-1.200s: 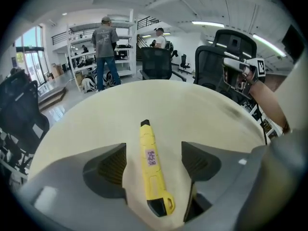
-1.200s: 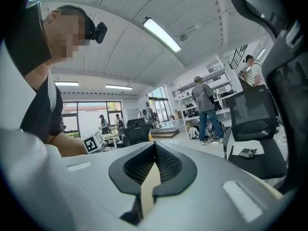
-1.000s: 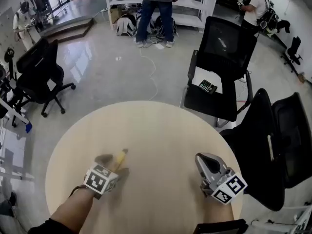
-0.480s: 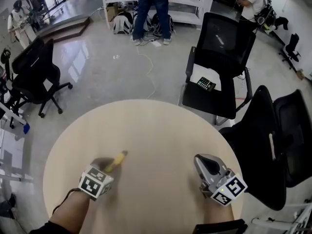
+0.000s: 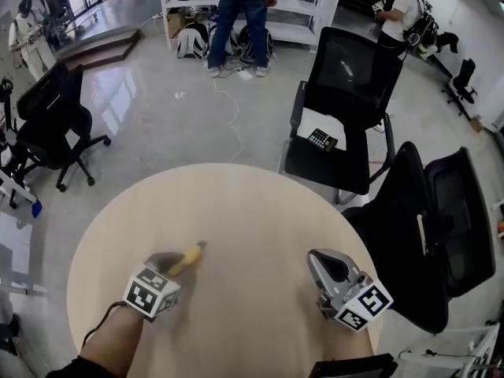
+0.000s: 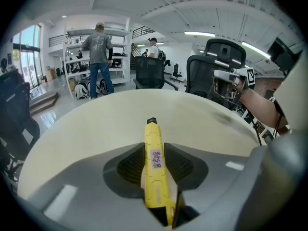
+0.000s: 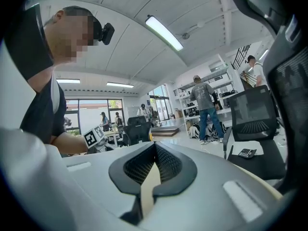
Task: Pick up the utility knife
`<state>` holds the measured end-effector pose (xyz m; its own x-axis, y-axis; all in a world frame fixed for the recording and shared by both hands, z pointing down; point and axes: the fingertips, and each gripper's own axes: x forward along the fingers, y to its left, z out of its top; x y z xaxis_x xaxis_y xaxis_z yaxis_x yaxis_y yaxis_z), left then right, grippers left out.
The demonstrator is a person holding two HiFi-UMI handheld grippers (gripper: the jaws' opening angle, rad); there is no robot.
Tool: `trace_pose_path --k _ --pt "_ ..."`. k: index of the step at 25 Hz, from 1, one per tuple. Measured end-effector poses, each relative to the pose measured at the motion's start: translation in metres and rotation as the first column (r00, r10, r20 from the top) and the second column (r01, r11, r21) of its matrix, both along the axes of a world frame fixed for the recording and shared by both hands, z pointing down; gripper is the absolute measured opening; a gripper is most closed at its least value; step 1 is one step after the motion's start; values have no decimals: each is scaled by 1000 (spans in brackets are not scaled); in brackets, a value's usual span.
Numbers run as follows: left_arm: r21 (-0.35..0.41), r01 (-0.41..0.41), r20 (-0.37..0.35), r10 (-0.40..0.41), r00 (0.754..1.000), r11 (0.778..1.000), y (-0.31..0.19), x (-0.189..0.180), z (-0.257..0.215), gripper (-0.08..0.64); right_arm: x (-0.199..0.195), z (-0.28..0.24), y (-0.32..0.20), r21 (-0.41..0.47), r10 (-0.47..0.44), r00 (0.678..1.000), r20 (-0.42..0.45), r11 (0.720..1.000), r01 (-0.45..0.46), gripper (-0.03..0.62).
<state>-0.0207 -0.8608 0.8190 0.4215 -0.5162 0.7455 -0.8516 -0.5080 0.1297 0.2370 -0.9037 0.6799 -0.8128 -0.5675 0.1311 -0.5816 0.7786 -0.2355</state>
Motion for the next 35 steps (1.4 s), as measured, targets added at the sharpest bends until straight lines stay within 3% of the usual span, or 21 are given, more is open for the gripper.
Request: trace_pose_path --k 9,18,26,35 --pt "105 -3 -47 8 999 994 5 12 -87 126 9 -51 32 -3 19 1000 -23 1000 -19 15" --pt "211 22 -116 3 993 977 44 6 -194 125 18 -132 91 25 56 998 -37 998 -56 15" --pt "260 33 -154 8 988 965 111 -27 -267 125 9 -182 167 34 109 993 -50 994 -107 15" --pt "292 18 -188 39 981 956 199 -87 -322 125 -39 -225 251 52 156 987 -41 987 -153 15"
